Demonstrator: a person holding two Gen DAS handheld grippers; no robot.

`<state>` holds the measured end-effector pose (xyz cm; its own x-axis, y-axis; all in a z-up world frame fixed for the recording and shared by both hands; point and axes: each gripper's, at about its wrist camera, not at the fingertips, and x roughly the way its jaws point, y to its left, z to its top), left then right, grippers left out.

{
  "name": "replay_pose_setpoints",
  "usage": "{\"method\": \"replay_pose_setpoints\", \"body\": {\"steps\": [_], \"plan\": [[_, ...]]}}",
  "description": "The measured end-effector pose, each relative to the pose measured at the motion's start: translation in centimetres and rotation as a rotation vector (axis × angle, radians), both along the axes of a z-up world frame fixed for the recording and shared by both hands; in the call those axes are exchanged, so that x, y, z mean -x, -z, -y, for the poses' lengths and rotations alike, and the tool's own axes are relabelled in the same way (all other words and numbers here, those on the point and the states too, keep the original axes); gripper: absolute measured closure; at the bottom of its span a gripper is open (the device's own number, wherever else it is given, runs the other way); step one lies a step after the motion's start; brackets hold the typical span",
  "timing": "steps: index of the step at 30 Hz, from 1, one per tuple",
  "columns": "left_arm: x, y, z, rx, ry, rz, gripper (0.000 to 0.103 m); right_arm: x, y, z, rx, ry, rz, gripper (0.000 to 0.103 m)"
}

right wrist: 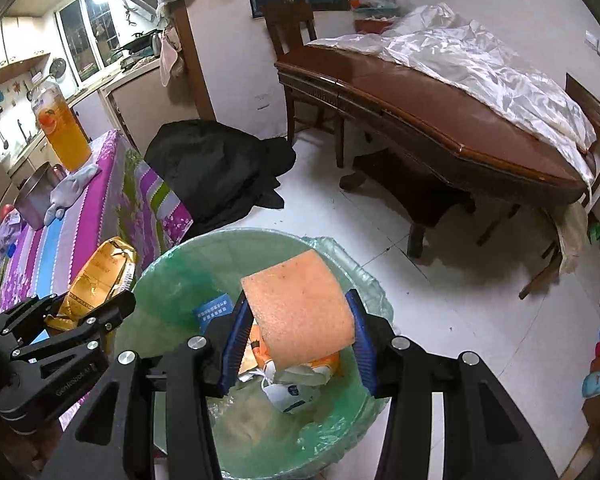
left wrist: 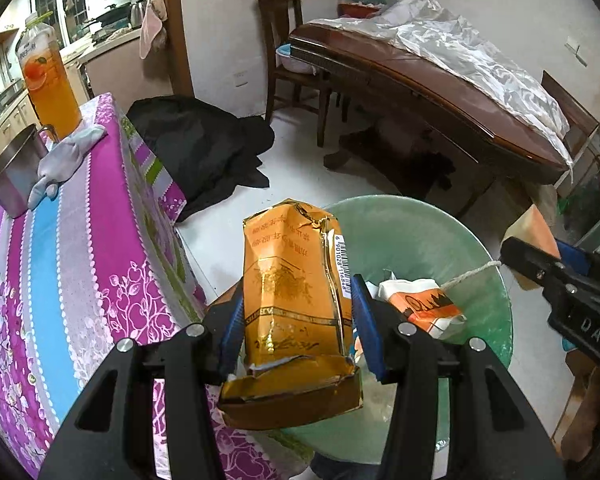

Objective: Collect trash
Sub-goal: 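Carry the gold wrapper and orange sponge over the green bin with both tools, then open both tools to drop the wrapper and sponge into the bin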

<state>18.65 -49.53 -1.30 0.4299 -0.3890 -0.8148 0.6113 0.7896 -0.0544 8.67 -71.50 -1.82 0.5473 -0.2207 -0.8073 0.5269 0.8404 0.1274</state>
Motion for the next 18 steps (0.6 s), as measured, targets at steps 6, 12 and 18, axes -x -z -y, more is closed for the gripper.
{"method": "replay_pose_setpoints", "body": {"steps": [6, 12, 18], "plan": [[-0.1, 0.0, 0.0, -0.001, -0.007, -0.001, 0.056, 0.0, 1.0, 0.2, -0.023, -0.008, -0.023, 0.055], [-0.1, 0.0, 0.1, 0.0, -0.004, 0.0, 0.056, -0.1, 1.1, 0.3, -0.022, -0.009, -0.025, 0.055], [-0.3, -0.2, -0.2, 0.008, -0.012, 0.012, 0.027, 0.6, 0.1, 0.9, -0.013, 0.012, 0.02, 0.03]]}}
